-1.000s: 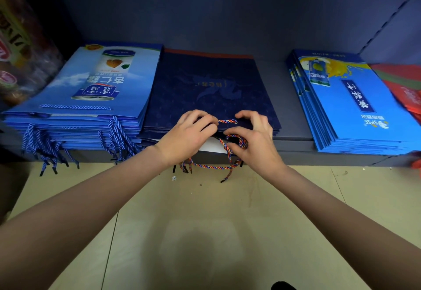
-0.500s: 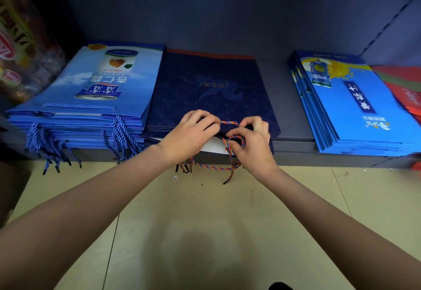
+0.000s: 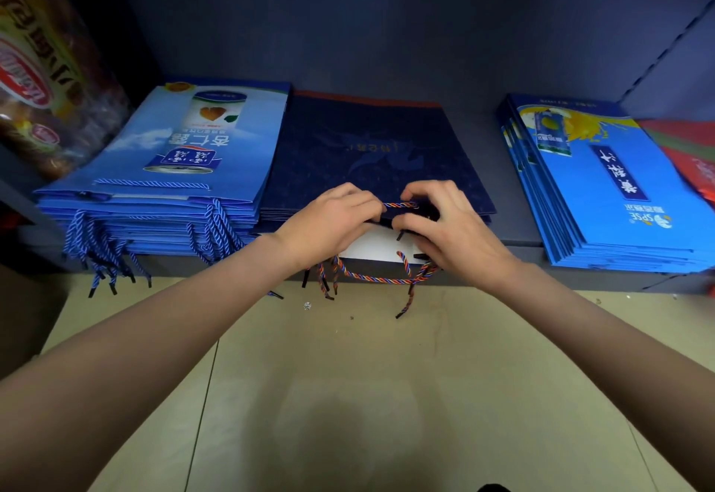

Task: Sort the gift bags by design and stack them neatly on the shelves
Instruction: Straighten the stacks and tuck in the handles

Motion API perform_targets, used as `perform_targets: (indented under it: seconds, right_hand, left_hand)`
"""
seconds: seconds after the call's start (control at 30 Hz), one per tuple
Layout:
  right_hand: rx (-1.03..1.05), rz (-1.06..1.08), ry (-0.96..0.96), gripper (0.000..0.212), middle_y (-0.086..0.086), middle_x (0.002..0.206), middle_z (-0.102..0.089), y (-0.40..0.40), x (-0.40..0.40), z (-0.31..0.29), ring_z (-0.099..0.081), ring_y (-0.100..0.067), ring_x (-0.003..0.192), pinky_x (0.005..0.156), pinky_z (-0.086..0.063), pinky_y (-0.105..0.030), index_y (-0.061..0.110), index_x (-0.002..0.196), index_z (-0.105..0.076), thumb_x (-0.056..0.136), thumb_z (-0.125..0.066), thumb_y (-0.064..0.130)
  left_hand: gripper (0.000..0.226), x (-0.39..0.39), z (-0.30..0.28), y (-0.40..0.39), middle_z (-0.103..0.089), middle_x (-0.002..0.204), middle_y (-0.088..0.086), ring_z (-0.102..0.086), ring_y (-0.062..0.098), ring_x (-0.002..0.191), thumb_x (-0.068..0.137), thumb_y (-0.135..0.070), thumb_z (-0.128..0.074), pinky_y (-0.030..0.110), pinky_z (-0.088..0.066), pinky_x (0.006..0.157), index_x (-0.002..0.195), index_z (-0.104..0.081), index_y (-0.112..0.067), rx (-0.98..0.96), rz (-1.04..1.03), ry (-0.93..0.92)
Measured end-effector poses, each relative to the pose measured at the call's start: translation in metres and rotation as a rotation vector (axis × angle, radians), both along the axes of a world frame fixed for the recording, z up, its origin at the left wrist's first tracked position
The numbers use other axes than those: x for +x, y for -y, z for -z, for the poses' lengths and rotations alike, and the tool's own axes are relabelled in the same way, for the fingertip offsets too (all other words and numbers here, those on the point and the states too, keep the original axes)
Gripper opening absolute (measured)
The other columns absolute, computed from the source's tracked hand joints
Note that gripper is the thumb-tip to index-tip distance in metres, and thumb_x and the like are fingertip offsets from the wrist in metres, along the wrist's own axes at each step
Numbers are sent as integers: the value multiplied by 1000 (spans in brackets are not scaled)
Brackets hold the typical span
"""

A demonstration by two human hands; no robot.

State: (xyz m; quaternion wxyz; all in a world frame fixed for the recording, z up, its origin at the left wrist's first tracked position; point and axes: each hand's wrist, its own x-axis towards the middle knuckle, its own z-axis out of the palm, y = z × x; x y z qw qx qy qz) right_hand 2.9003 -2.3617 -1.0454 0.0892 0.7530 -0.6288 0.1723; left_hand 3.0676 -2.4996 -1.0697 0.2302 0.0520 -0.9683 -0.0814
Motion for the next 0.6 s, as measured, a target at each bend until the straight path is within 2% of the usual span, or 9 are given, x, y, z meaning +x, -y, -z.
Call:
perform_targets:
  seconds: [0.07, 0.17, 0.27, 0.33, 0.4, 0.43, 0.5, 0.6]
  right_hand:
    - [-20, -14, 15, 38, -4, 127, -39, 0, -3, -6, -38, -27, 113, 89, -39, -40, 24, 106, -57, 76, -65, 1]
    - [16, -26, 85, 36, -2, 133, -35, 1, -6, -14, -33, -27, 121, 94, -40, -46, 27, 105, -60, 78, -68, 5]
    - [39, -110, -69, 30, 0, 138, -34, 6, -12, -20, -32, -28, 124, 95, -38, -47, 30, 101, -69, 78, -71, 12]
    - [5, -156, -230, 25, -3, 140, -39, 11, -12, -21, -33, -29, 124, 96, -32, -44, 30, 100, -71, 81, -63, 15]
    - [-58, -185, -331, 23, -8, 134, -48, 15, -11, -21, -36, -30, 120, 95, -29, -43, 23, 92, -72, 84, -51, 17]
    - [-95, -194, -353, 20, -8, 129, -49, 16, -10, -20, -38, -30, 116, 92, -30, -42, 18, 87, -73, 84, -53, 15]
    - [-151, -207, -361, 13, -7, 122, -44, 16, -12, -19, -39, -30, 110, 89, -30, -40, 12, 83, -72, 82, -59, 10]
    - [-170, -249, -406, 19, -5, 115, -40, 14, -12, -17, -40, -28, 107, 91, -30, -41, 7, 81, -69, 81, -51, 4]
  left_hand:
    - [29, 1, -7, -1, -67, 95, 4, -59, 28, 89, 88, -26, -41, 37, -52, 78, 94, -63, -8, 64, -15, 37]
    - [32, 1, -12, -1, -67, 95, 2, -58, 26, 93, 90, -31, -43, 42, -53, 76, 96, -63, -7, 132, -31, 36]
    - [21, 0, -14, 0, -68, 96, 1, -58, 25, 93, 91, -23, -51, 42, -52, 77, 95, -64, -6, 152, -29, 22]
    - [13, 0, -14, 0, -68, 95, 2, -58, 25, 93, 89, -14, -58, 41, -52, 77, 96, -65, -6, 154, -31, 11]
    - [9, -1, -16, 0, -67, 91, 1, -57, 24, 89, 88, -12, -61, 38, -51, 75, 94, -64, -6, 131, -35, -11]
    - [8, -1, -17, 0, -66, 90, 1, -57, 24, 87, 88, -11, -61, 37, -51, 74, 93, -64, -6, 123, -37, -27]
    - [8, -1, -18, 1, -64, 89, 2, -56, 23, 85, 89, -13, -58, 36, -51, 74, 92, -63, -6, 92, -34, -42]
    - [13, -3, -16, 1, -59, 86, 4, -50, 21, 82, 90, -16, -50, 32, -46, 74, 91, -60, -6, -49, -42, -50]
